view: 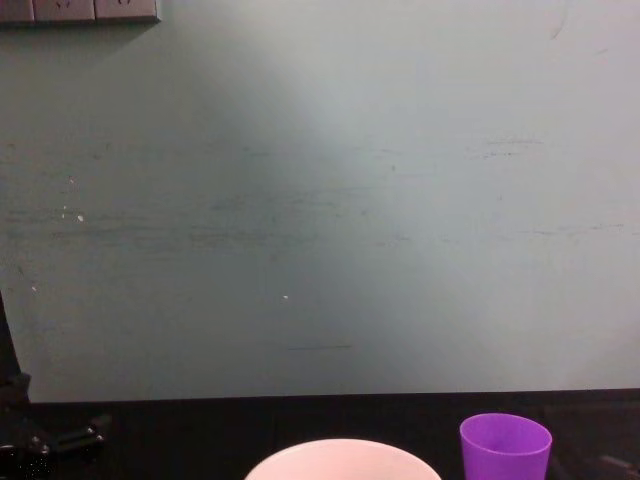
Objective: Pick up the cup and pour the mung beans from the cup into the bowl.
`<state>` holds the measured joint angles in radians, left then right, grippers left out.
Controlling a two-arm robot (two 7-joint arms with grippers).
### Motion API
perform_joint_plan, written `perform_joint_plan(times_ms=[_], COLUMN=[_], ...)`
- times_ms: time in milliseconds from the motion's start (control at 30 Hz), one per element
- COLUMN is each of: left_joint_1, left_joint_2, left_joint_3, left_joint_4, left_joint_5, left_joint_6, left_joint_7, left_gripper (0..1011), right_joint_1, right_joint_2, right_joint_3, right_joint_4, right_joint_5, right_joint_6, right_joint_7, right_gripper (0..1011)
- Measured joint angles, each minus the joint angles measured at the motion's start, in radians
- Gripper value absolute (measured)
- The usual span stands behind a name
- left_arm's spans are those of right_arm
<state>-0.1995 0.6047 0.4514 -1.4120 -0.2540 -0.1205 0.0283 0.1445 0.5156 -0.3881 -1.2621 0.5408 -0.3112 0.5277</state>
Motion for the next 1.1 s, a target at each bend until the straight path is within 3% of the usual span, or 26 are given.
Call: perform_joint_plan(times_ms=[467, 1100], left_joint_1=[0.0, 0.0], left_joint_2=[0.0, 0.0], left_joint_3=[0.0, 0.0], left_joint_4=[0.0, 0.0], left_joint_5=[0.0, 0.0], left_joint_6=[0.0, 0.0], left_joint_7=[0.0, 0.0], left_gripper=[1000, 1000], right_joint_1=[0.056, 0.106], right_joint_2=[-0.051, -0.123], right_joint_3=[-0.006, 0.012], right_joint_4=[0.036, 0.101], right_joint_5=[-0.099, -0.136], right_joint_6=[-0.006, 0.031], right_joint_7=[-0.016, -0.01], right_gripper=[1002, 1002])
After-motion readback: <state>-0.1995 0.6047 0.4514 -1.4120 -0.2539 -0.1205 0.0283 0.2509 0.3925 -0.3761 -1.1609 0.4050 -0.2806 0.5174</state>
